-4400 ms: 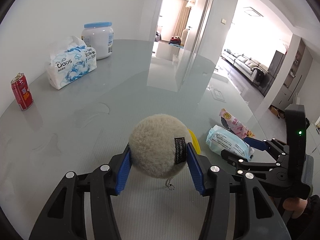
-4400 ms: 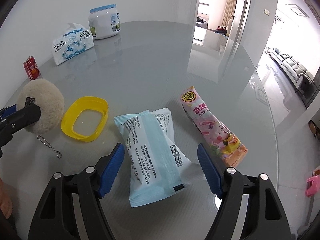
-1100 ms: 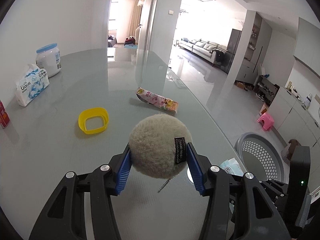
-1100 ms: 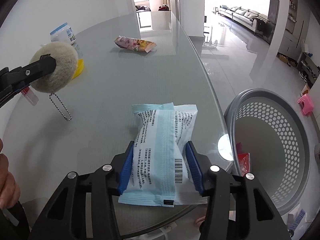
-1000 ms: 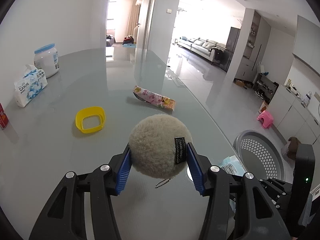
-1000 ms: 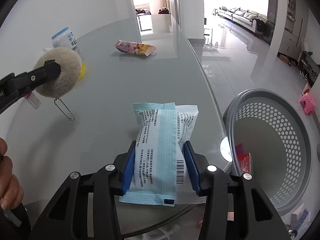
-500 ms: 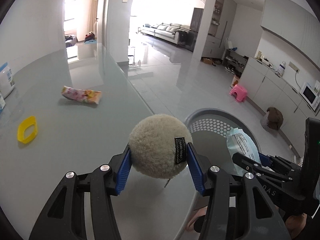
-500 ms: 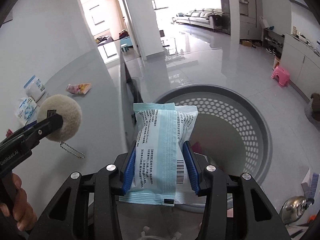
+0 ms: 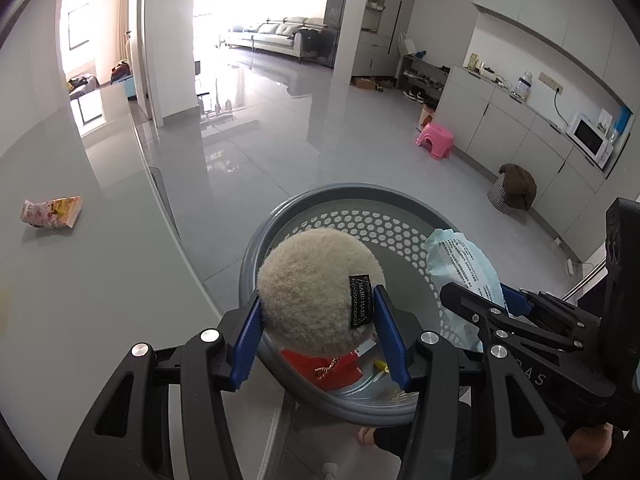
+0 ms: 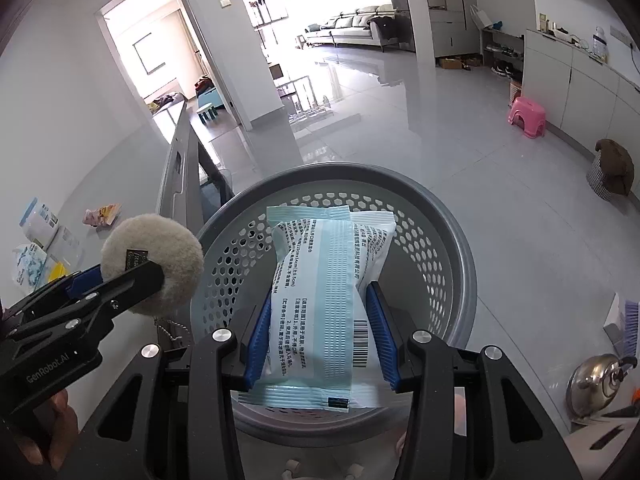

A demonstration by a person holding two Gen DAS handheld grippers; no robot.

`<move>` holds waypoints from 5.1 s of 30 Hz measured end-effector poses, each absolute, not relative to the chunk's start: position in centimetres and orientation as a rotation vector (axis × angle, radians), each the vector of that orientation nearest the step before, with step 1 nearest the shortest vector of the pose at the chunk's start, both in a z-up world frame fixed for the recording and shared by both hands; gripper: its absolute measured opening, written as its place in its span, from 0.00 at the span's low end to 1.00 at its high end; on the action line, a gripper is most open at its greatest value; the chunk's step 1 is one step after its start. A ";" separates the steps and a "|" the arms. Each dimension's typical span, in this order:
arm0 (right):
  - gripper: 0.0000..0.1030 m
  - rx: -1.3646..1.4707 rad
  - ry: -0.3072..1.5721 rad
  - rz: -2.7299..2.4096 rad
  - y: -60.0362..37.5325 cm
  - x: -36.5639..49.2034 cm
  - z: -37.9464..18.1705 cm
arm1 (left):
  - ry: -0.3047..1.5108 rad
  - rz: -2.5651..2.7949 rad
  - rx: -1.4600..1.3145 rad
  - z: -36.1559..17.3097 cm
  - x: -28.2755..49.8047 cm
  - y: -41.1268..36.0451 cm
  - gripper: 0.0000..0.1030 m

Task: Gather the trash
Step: 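Open both grippers to drop the ball and wipes packet into the basket, then move both open grippers back over the table toward the yellow ring and wrapper, then grasp the yellow plastic ring with the left gripper while the right gripper grasps the pink wrapper, then carry the yellow ring and pink wrapper over the grey basket with both grippers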

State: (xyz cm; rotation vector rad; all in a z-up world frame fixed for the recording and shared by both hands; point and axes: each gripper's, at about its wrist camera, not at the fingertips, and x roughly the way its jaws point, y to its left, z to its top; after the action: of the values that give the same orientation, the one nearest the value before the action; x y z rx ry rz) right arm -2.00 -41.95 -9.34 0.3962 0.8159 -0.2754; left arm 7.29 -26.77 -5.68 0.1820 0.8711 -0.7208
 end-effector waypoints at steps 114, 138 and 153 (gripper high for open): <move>0.82 -0.144 0.835 0.362 -14.9 29.0 -8.6 | 0.904 0.130 -0.150 -8.6 23.7 6.5 0.66; 0.23 -0.167 0.945 0.424 -12.8 31.3 -10.2 | 0.867 0.127 -0.164 -7.7 23.0 7.2 0.66; 0.23 0.058 0.853 0.245 -18.7 18.3 -6.4 | 0.789 0.000 -0.113 -4.5 17.2 3.0 0.66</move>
State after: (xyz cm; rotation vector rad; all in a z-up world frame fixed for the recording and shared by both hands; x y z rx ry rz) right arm 18.29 -18.75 -6.36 0.0579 0.8533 0.2454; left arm 17.18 3.05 -4.50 -0.1125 0.7894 0.0000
